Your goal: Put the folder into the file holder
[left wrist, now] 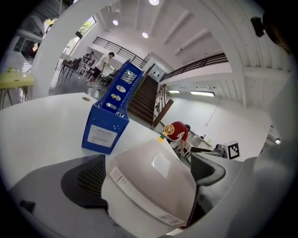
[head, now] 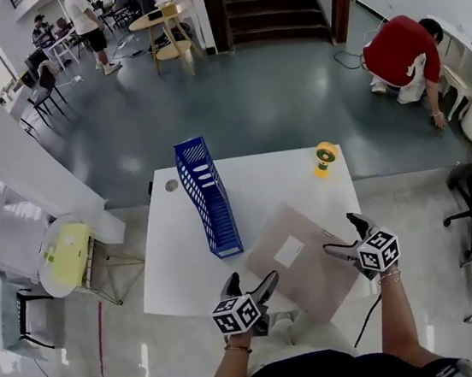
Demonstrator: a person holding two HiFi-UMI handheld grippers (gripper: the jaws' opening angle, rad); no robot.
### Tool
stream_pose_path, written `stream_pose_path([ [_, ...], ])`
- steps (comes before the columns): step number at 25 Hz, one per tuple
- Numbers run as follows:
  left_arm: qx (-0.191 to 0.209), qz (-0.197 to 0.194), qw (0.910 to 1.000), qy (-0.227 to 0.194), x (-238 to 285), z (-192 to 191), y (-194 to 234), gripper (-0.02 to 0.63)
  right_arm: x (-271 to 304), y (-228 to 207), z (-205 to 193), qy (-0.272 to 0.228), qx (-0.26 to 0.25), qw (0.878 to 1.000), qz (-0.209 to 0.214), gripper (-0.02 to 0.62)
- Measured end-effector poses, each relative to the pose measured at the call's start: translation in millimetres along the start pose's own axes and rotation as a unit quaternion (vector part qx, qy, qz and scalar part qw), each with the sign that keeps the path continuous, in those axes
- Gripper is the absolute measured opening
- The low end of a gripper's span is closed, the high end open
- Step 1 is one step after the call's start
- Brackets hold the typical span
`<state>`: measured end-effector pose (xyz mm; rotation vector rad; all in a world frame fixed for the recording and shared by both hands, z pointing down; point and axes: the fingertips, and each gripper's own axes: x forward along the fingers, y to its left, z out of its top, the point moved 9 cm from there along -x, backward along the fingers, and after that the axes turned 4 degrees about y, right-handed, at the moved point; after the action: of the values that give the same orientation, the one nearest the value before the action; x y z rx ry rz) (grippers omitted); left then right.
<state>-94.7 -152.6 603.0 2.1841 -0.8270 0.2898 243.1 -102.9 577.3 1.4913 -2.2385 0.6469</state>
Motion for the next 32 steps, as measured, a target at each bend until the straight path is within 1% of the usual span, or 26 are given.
stream_pose_path([
  [5,-0.053,0.013,0.998,0.032,16.0,-15.2,-4.0,0.559,24.1,-23.2,-5.0,0.075,0.01,0.996,0.054,0.526],
  [9,-0.103,0.026,0.9931,0.051,30.1,-26.4,-3.5,0.559,48.3,-38.9,-9.9,0.142,0.025,0.984,0.107,0.525],
  [11,-0.12,0.032,0.9904,0.061,37.0,-32.2,-3.1,0.56,60.9,-44.7,-10.9,0.174,0.03,0.975,0.135,0.525],
  [13,-0.137,0.029,0.9879,0.066,43.3,-36.4,-3.8,0.559,73.2,-48.9,-11.0,0.202,0.033,0.965,0.163,0.525],
  [17,-0.174,0.022,0.9824,0.064,58.1,-39.0,1.2,0.558,98.2,-52.2,-6.0,0.239,0.041,0.947,0.211,0.525],
  [20,-0.187,0.021,0.9795,0.073,67.6,-37.9,5.5,0.559,118.4,-51.8,-4.0,0.272,0.045,0.931,0.241,0.525],
  [23,-0.185,0.021,0.9787,0.085,74.3,-38.1,7.3,0.559,134.9,-52.5,-7.0,0.31,0.038,0.914,0.257,0.525],
  [24,-0.186,0.02,0.9782,0.09,75.4,-38.7,7.8,0.558,139.9,-52.5,-7.5,0.317,0.036,0.911,0.262,0.525],
  [26,-0.189,0.018,0.9773,0.094,76.2,-39.1,8.3,0.558,148.9,-52.5,-5.1,0.313,0.046,0.907,0.277,0.52],
  [30,-0.179,0.025,0.979,0.094,77.5,-39.3,7.6,0.558,162.2,-45.5,1.2,0.275,0.083,0.9,0.329,0.515],
  [32,-0.172,0.036,0.9805,0.089,79.0,-40.7,6.2,0.558,162.5,-43.3,0.3,0.259,0.081,0.902,0.336,0.514],
])
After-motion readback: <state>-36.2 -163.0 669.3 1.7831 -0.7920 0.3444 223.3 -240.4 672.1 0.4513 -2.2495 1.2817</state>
